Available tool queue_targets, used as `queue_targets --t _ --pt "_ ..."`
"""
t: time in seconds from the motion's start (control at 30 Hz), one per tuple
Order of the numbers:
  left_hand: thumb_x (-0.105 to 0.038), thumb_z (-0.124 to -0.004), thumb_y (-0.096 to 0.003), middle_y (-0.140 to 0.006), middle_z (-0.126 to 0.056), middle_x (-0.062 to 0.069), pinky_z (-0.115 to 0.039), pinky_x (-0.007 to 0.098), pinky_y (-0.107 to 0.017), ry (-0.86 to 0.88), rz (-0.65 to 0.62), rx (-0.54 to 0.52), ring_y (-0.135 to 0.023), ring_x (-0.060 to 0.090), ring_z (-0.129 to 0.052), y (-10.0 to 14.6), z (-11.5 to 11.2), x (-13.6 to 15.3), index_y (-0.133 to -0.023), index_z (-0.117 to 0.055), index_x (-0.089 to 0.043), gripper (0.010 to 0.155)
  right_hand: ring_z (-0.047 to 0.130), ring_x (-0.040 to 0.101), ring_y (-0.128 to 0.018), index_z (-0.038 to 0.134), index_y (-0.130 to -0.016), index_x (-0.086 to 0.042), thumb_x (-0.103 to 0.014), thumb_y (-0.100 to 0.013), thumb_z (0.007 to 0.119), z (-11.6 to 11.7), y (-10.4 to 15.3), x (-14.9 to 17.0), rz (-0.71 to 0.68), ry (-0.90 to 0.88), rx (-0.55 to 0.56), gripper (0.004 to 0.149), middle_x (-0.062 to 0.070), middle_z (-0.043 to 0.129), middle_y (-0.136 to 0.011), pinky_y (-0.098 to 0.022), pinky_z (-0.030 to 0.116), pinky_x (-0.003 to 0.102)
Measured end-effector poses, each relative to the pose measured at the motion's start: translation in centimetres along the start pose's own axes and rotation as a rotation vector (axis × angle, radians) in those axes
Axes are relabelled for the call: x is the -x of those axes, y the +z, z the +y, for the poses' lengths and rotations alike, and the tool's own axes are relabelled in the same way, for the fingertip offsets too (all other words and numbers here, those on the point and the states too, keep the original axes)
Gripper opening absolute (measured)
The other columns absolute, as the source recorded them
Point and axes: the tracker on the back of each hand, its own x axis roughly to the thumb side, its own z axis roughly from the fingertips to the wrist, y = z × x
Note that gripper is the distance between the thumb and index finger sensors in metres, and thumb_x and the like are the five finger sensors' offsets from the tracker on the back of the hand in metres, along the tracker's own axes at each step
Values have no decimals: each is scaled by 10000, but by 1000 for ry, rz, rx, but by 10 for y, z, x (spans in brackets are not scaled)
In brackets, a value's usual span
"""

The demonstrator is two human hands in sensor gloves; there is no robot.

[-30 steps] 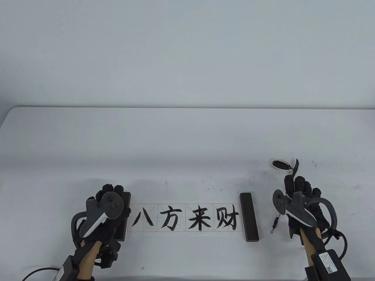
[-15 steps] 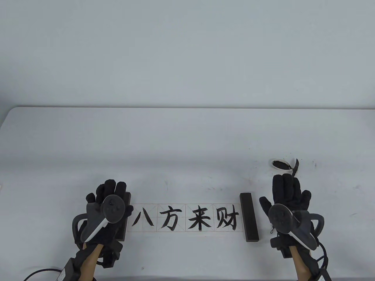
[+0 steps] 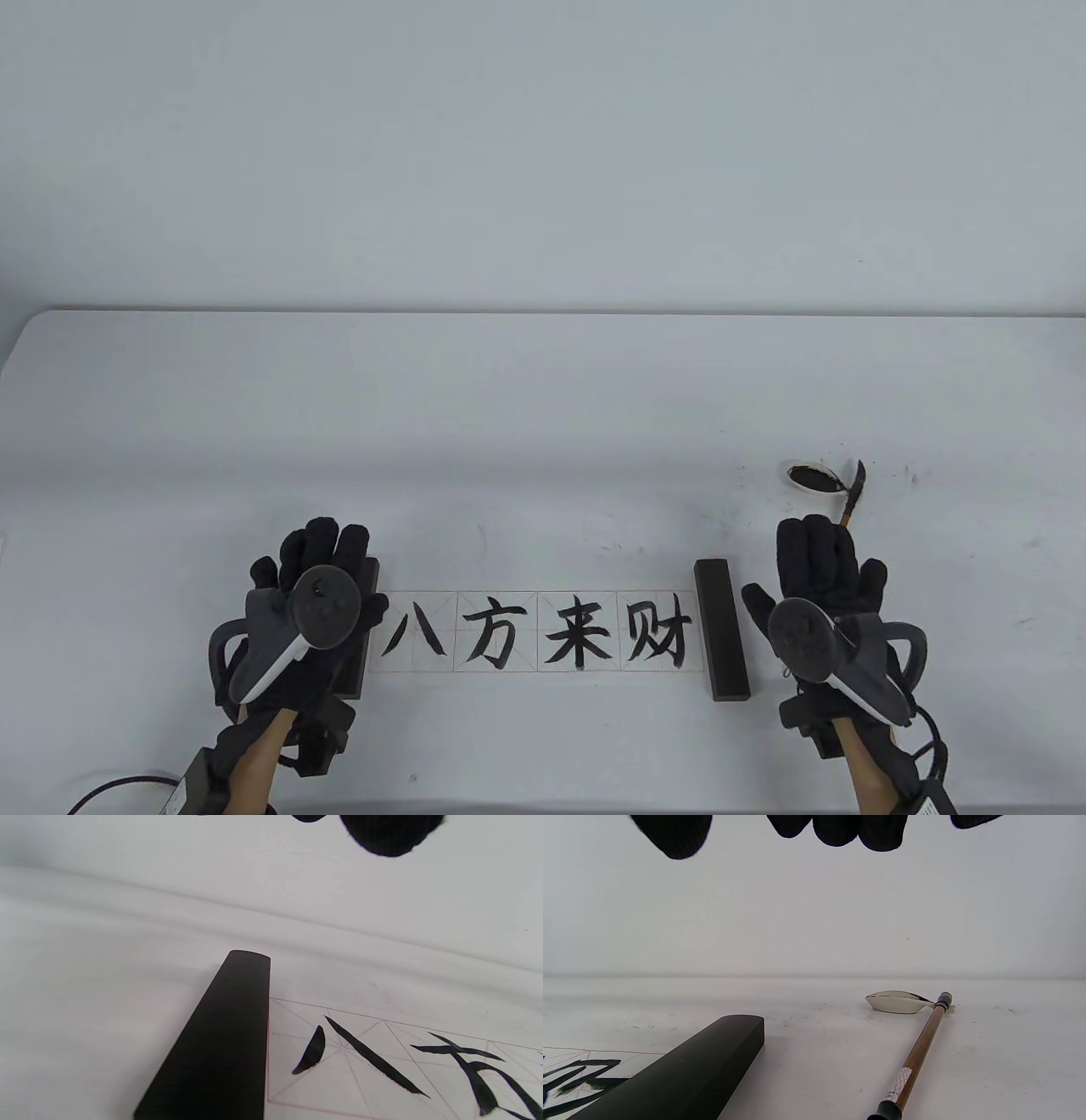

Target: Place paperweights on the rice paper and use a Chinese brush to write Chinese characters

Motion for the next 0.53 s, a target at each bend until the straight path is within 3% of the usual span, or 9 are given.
queue_targets --t 0.53 --pt "-564 -579 -517 -1284 -95 13 -129 575 -847 -5 -7 10 -1223 362 -183 0 -1 -1 -1194 -145 -392 822 387 506 -1058 299 -1136 -31 -475 -562 618 -2 2 -3 -5 -8 -9 793 289 309 -1158 -662 410 762"
